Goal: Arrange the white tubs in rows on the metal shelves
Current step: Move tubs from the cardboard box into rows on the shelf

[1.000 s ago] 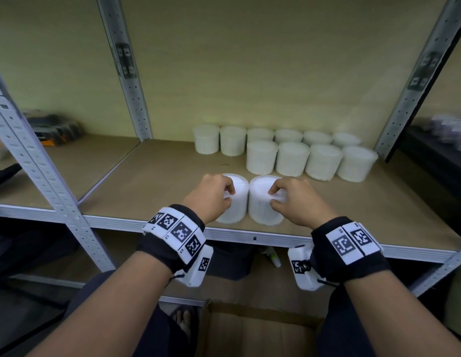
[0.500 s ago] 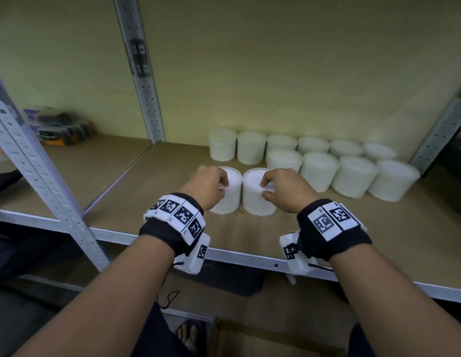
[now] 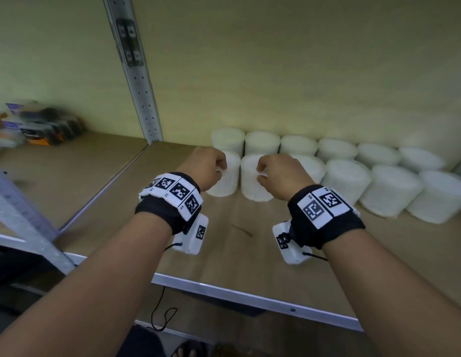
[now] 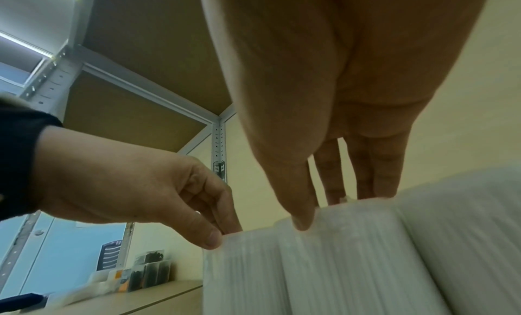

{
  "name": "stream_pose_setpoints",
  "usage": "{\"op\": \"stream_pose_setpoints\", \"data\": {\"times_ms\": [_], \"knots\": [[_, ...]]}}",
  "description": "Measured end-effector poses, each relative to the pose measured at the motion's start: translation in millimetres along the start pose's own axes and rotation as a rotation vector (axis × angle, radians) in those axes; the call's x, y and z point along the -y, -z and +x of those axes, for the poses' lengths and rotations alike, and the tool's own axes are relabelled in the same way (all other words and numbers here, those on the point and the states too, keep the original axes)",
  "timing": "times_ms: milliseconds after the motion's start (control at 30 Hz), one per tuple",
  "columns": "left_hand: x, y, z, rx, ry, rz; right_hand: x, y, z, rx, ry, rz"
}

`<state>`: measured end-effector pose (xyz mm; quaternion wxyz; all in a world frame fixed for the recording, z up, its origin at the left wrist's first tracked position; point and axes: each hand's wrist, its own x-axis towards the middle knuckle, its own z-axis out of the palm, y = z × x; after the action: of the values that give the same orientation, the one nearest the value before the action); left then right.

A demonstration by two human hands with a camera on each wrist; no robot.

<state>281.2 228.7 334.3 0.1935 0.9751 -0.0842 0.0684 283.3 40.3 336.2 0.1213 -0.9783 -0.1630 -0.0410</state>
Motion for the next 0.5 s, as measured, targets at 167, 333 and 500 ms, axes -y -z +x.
{"op": "stream_pose_setpoints", "data": {"times_ms": [167,333,500], "knots": [[4,-3,17,-0.013,0.004,-0.016,-3,-4,14,-0.025,-0.008,0.002],[4,-6,21,-0.021,-0.001,-0.004,-8,-8,18,-0.037,-0.001,0.026],[4,-5,19,0.0,0.004,-0.002,-15,-9,15,-0.022,0.006,0.123]]}}
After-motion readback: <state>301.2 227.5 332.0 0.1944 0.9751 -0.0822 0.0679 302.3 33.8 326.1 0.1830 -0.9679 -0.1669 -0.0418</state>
